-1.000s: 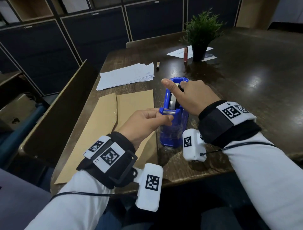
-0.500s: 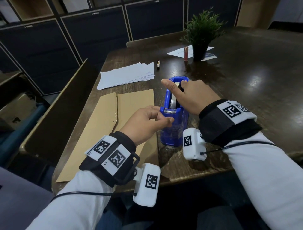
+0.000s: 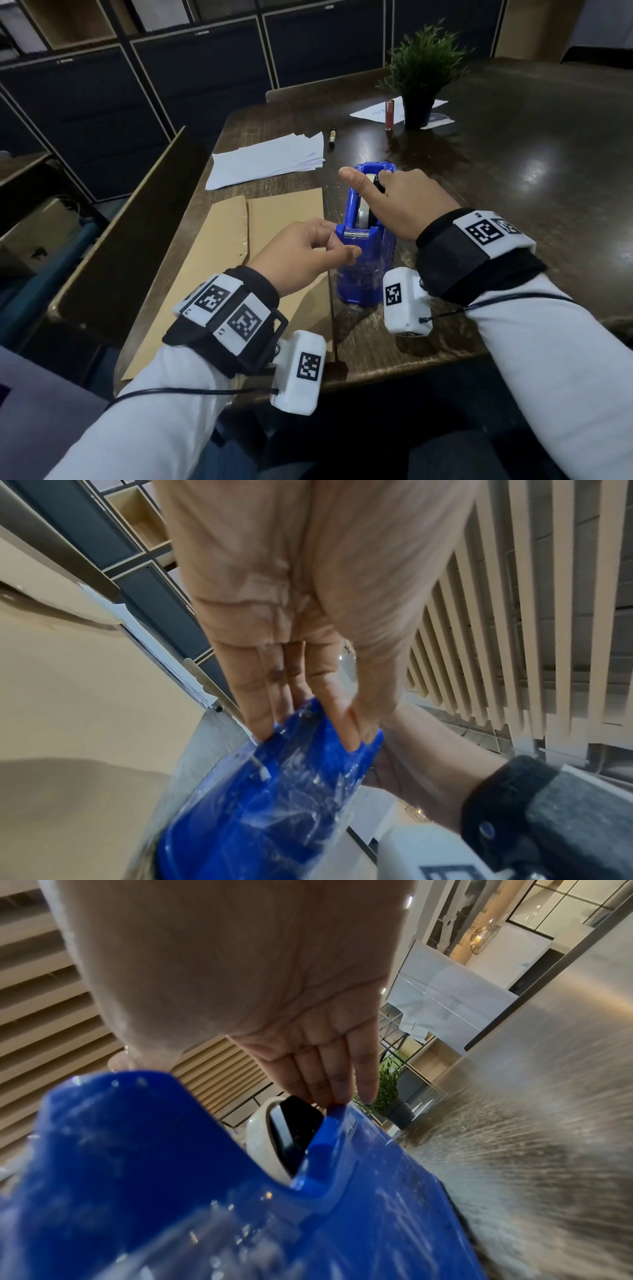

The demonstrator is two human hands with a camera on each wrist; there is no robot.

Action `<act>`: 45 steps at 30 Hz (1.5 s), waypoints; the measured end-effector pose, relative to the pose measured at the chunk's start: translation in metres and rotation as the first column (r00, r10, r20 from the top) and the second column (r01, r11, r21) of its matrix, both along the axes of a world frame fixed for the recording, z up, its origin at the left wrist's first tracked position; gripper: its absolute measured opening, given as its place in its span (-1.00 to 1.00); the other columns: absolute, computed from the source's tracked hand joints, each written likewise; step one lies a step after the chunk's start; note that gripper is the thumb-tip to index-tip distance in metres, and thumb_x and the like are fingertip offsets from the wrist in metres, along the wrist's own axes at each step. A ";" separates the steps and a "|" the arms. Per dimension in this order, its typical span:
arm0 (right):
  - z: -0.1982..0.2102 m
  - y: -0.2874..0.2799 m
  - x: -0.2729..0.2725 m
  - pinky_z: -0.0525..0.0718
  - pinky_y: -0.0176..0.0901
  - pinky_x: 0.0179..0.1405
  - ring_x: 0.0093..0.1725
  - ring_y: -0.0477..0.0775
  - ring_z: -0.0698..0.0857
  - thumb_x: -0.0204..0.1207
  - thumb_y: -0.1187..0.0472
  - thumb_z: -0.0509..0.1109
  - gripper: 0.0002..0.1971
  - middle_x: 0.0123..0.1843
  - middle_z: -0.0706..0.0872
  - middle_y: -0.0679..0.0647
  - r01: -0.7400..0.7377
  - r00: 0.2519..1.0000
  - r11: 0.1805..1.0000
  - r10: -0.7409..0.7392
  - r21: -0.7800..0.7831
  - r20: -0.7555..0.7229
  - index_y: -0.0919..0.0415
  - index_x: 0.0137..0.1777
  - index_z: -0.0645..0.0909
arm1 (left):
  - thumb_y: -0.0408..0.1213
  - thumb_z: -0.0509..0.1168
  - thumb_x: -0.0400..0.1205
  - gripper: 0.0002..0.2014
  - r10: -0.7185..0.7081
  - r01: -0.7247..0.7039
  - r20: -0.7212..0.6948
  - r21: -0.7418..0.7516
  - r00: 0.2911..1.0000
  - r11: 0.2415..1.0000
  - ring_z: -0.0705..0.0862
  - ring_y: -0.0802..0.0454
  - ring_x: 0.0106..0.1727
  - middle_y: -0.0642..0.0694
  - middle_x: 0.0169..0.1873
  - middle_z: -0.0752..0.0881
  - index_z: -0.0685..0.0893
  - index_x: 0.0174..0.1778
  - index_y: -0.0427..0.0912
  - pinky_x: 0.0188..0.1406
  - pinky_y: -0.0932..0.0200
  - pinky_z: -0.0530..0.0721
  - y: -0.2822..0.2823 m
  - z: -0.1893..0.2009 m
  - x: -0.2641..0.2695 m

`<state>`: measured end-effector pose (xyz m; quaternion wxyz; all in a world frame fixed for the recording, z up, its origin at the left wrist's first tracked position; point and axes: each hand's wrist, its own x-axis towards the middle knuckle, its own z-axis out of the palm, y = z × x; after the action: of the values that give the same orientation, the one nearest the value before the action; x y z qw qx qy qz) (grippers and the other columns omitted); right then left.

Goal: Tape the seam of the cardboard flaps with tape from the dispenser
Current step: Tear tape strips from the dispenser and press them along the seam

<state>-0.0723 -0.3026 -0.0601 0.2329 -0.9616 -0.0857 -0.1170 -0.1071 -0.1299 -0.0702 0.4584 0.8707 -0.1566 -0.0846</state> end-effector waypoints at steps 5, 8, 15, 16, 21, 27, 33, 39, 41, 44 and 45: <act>-0.001 0.000 0.000 0.34 -0.17 -0.41 -0.44 -0.03 0.51 0.56 -0.41 -0.20 -0.23 -0.50 0.52 0.06 0.006 1.000 1.000 -0.006 -0.002 -0.020 0.21 -0.48 0.46 | -0.21 0.43 0.56 -0.76 -0.029 0.029 -0.004 0.088 1.000 0.996 0.68 0.13 0.06 0.18 -0.04 0.65 0.71 -0.34 -0.29 0.34 -0.11 0.55 0.000 0.007 0.001; 0.000 0.000 0.001 0.30 -0.22 -0.45 -0.43 -0.01 0.52 0.57 -0.40 -0.21 -0.22 -0.50 0.53 0.06 0.009 1.000 1.000 -0.009 -0.008 -0.016 0.23 -0.47 0.47 | -0.17 0.47 0.52 -0.80 -0.072 0.068 0.013 0.212 0.997 0.975 0.61 0.20 0.16 0.21 0.06 0.62 0.72 -0.40 -0.13 0.43 -0.04 0.41 0.002 0.009 -0.001; 0.004 -0.002 0.002 0.44 -0.18 -0.28 -0.16 0.09 0.66 0.55 -0.43 -0.21 -0.21 -0.29 0.66 0.12 0.017 0.997 1.000 -0.015 0.025 -0.075 0.24 -0.23 0.57 | -0.14 0.38 0.58 -0.79 -0.066 0.063 0.022 0.109 0.998 0.992 0.59 0.39 0.23 0.29 0.18 0.65 0.78 -0.22 -0.21 0.30 0.13 0.52 0.023 0.009 -0.010; 0.005 -0.003 0.002 0.52 -0.09 -0.09 0.09 0.17 0.67 0.53 -0.45 -0.20 -0.19 -0.05 0.72 0.17 0.019 0.994 0.999 -0.014 0.042 -0.106 0.25 0.08 0.59 | -0.12 0.36 0.58 -0.80 -0.050 0.045 0.050 0.098 0.998 0.994 0.60 0.39 0.22 0.29 0.19 0.65 0.78 -0.22 -0.16 0.31 0.13 0.53 0.029 0.009 -0.011; 0.013 0.010 -0.007 0.20 0.12 0.60 0.67 0.19 0.14 0.50 -0.46 -0.09 -0.10 0.72 0.08 0.16 -0.053 0.990 0.991 0.068 0.126 -0.121 0.12 0.70 0.00 | -0.09 0.35 0.57 -0.85 0.073 -0.072 0.096 -0.018 0.993 0.997 0.62 0.41 0.23 0.21 0.21 0.70 0.80 -0.20 -0.01 0.43 0.00 0.51 0.060 0.007 -0.017; 0.021 0.051 -0.037 0.46 -0.25 0.20 0.21 -0.05 0.52 0.59 -0.04 0.31 -0.72 0.16 0.58 -0.02 -0.297 0.933 0.947 0.260 0.126 0.248 0.13 0.14 0.60 | 0.11 0.34 0.46 -0.73 0.142 -0.133 0.137 -0.074 0.980 0.988 0.66 0.28 0.23 0.19 0.21 0.71 0.80 -0.15 0.02 0.44 -0.18 0.48 0.082 0.006 -0.023; 0.008 0.083 -0.048 0.52 -0.21 0.24 0.23 -0.11 0.54 0.52 0.03 0.40 -0.79 0.17 0.58 -0.07 -0.340 0.940 0.907 0.321 0.250 0.115 0.08 0.09 0.65 | 0.10 0.36 0.49 -0.74 0.172 -0.156 0.156 -0.107 0.973 0.982 0.68 0.19 0.24 0.17 0.22 0.72 0.79 -0.12 0.00 0.42 -0.20 0.50 0.102 0.002 -0.030; 0.008 0.104 -0.049 0.53 -0.15 0.28 0.27 -0.15 0.53 0.49 -0.01 0.44 -0.80 0.21 0.64 -0.10 -0.382 0.920 0.865 0.390 0.327 0.042 0.04 0.04 0.70 | 0.12 0.34 0.46 -0.66 0.191 -0.177 0.182 -0.093 0.965 0.980 0.67 0.28 0.23 0.21 0.17 0.74 0.78 -0.09 -0.06 0.44 -0.14 0.50 0.117 0.002 -0.038; 0.008 0.112 -0.047 0.55 -0.08 0.27 0.25 -0.13 0.54 0.50 0.03 0.44 -0.85 0.16 0.67 -0.11 -0.394 0.915 0.850 0.399 0.349 0.060 0.07 -0.02 0.71 | 0.05 0.35 0.52 -0.74 0.192 -0.176 0.181 -0.098 0.965 0.979 0.68 0.27 0.22 0.21 0.13 0.76 0.78 -0.09 -0.05 0.43 -0.13 0.51 0.122 0.001 -0.041; 0.008 0.124 -0.047 0.59 -0.04 0.24 0.18 -0.14 0.59 0.53 0.13 0.41 -0.91 0.03 0.71 -0.14 -0.416 0.909 0.837 0.399 0.356 0.125 0.11 -0.10 0.71 | -0.03 0.37 0.55 -0.82 0.211 -0.194 0.173 -0.110 0.962 0.975 0.69 0.25 0.21 0.20 0.09 0.78 0.78 -0.10 -0.02 0.43 -0.13 0.51 0.130 0.001 -0.045; 0.007 0.127 -0.048 0.60 -0.05 0.21 0.15 -0.15 0.60 0.53 0.14 0.40 -0.92 0.01 0.72 -0.14 -0.427 0.904 0.836 0.402 0.346 0.143 0.12 -0.11 0.70 | -0.04 0.37 0.55 -0.83 0.221 -0.203 0.170 -0.118 0.960 0.972 0.69 0.26 0.19 0.19 0.07 0.78 0.78 -0.09 -0.03 0.43 -0.11 0.51 0.133 0.001 -0.047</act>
<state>-0.1201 -0.1758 -0.0527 0.4264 -0.8546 -0.2756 -0.1089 -0.1540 0.0031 -0.0696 0.4912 0.8628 -0.1073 0.0527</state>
